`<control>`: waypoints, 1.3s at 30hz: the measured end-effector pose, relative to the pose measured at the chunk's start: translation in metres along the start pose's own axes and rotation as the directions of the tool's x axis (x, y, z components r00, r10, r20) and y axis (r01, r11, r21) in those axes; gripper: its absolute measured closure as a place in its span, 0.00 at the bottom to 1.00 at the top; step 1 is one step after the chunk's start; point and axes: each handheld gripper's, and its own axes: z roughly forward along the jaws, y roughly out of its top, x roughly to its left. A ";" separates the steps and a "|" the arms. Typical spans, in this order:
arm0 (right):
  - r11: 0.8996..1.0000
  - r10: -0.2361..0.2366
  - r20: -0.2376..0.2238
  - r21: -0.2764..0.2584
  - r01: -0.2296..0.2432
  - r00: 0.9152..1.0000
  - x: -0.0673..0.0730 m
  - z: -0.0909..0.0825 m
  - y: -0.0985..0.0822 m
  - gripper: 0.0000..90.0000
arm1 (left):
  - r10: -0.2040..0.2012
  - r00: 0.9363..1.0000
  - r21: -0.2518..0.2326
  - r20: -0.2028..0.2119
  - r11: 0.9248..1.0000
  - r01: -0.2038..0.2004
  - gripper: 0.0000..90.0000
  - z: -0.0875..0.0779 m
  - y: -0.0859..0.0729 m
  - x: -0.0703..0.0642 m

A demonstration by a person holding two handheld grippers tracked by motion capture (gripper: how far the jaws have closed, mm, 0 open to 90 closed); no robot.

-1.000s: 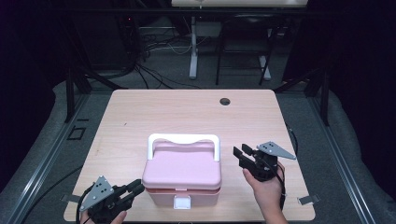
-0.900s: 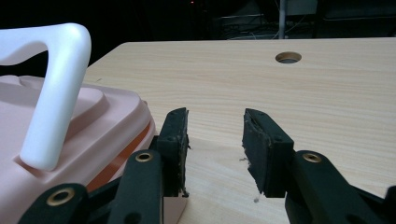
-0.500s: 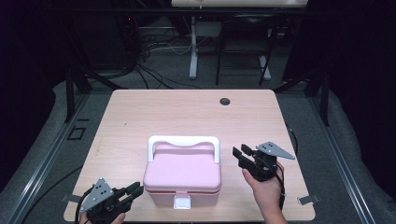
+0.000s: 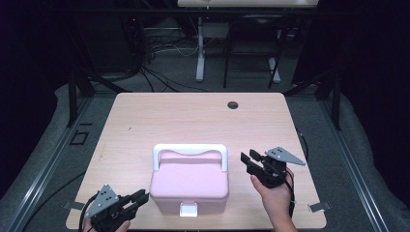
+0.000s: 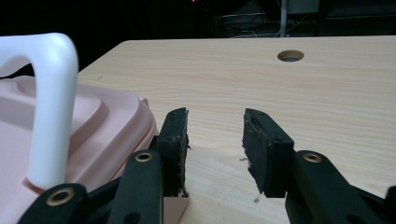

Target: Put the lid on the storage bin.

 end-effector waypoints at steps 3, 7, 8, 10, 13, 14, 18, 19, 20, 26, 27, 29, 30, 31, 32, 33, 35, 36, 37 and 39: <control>1.000 -0.002 0.001 -0.001 0.002 1.000 0.000 0.000 0.000 0.67 | -0.006 1.000 -0.011 -0.001 1.000 0.006 0.84 -0.001 0.000 0.001; 1.000 0.000 0.000 0.000 0.000 1.000 0.001 0.000 0.000 0.67 | -0.013 1.000 -0.007 -0.006 1.000 0.013 0.83 -0.001 0.000 0.002; 1.000 -0.001 0.002 0.000 0.001 1.000 0.001 0.000 0.000 0.67 | -0.011 1.000 -0.007 -0.008 1.000 0.011 0.83 -0.001 0.000 0.003; 1.000 -0.002 0.003 0.002 0.002 1.000 0.001 0.000 -0.001 0.67 | -0.019 1.000 -0.010 -0.014 1.000 0.019 0.83 -0.001 0.000 0.004; 1.000 -0.004 0.003 0.003 0.004 1.000 0.001 0.000 -0.001 0.67 | -0.025 1.000 -0.014 -0.019 1.000 0.025 0.80 0.000 0.000 0.007; 1.000 -0.004 0.004 0.003 0.004 1.000 0.001 0.000 -0.001 0.67 | -0.032 0.999 -0.021 -0.018 0.999 0.032 0.80 0.000 0.000 0.007; 1.000 -0.003 0.006 0.003 0.003 1.000 0.000 0.000 -0.001 0.67 | -0.046 0.999 -0.018 -0.021 0.999 0.045 0.77 0.001 0.000 0.010; 1.000 -0.001 0.007 0.005 0.001 1.000 0.000 0.000 -0.001 0.67 | -0.046 0.999 -0.020 -0.024 0.999 0.046 0.76 0.001 0.001 0.012; 1.000 -0.001 0.007 0.003 0.001 1.000 0.000 0.000 -0.001 0.67 | -0.052 0.998 -0.023 -0.027 0.998 0.052 0.75 0.002 0.001 0.013; 1.000 -0.002 0.007 0.004 0.002 1.000 -0.001 0.000 -0.001 0.67 | -0.077 0.996 -0.029 -0.042 0.997 0.076 0.71 0.005 0.003 0.020; 1.000 -0.001 0.007 0.002 0.001 1.000 -0.001 0.001 -0.001 0.67 | -0.077 0.996 -0.030 -0.048 0.997 0.076 0.71 0.006 0.003 0.021; 1.000 -0.001 0.007 0.002 0.001 1.000 -0.001 0.001 -0.001 0.67 | -0.074 0.996 -0.027 -0.056 0.997 0.072 0.70 0.007 0.005 0.023; 1.000 -0.002 0.006 0.002 0.002 1.000 0.000 0.001 -0.001 0.67 | -0.077 0.995 -0.027 -0.063 0.997 0.075 0.70 0.007 0.006 0.024; 1.000 -0.003 0.006 0.002 0.003 1.000 0.000 0.001 -0.001 0.67 | -0.072 0.995 -0.027 -0.064 0.997 0.070 0.70 0.008 0.006 0.026; 1.000 -0.002 0.007 0.003 0.002 1.000 0.000 0.001 -0.001 0.67 | -0.074 0.995 -0.022 -0.069 0.997 0.073 0.69 0.009 0.007 0.026; 1.000 -0.001 0.007 0.001 0.001 1.000 0.000 0.001 -0.001 0.67 | -0.076 0.994 -0.031 -0.073 0.997 0.074 0.69 0.010 0.008 0.027; 1.000 -0.001 0.006 0.000 0.001 1.000 0.000 0.001 -0.001 0.67 | -0.068 0.995 -0.024 -0.079 0.998 0.066 0.69 0.012 0.010 0.029; 1.000 -0.001 0.007 0.002 0.001 1.000 0.000 0.000 -0.001 0.67 | -0.065 0.995 -0.017 -0.077 0.998 0.064 0.69 0.012 0.011 0.031; 1.000 -0.002 0.008 0.001 0.002 1.000 0.000 0.000 -0.001 0.67 | -0.071 0.994 -0.028 -0.082 0.997 0.069 0.69 0.014 0.011 0.031; 1.000 -0.001 0.009 0.001 0.001 1.000 -0.001 0.000 -0.001 0.67 | -0.068 0.994 -0.026 -0.087 0.997 0.066 0.69 0.016 0.013 0.034</control>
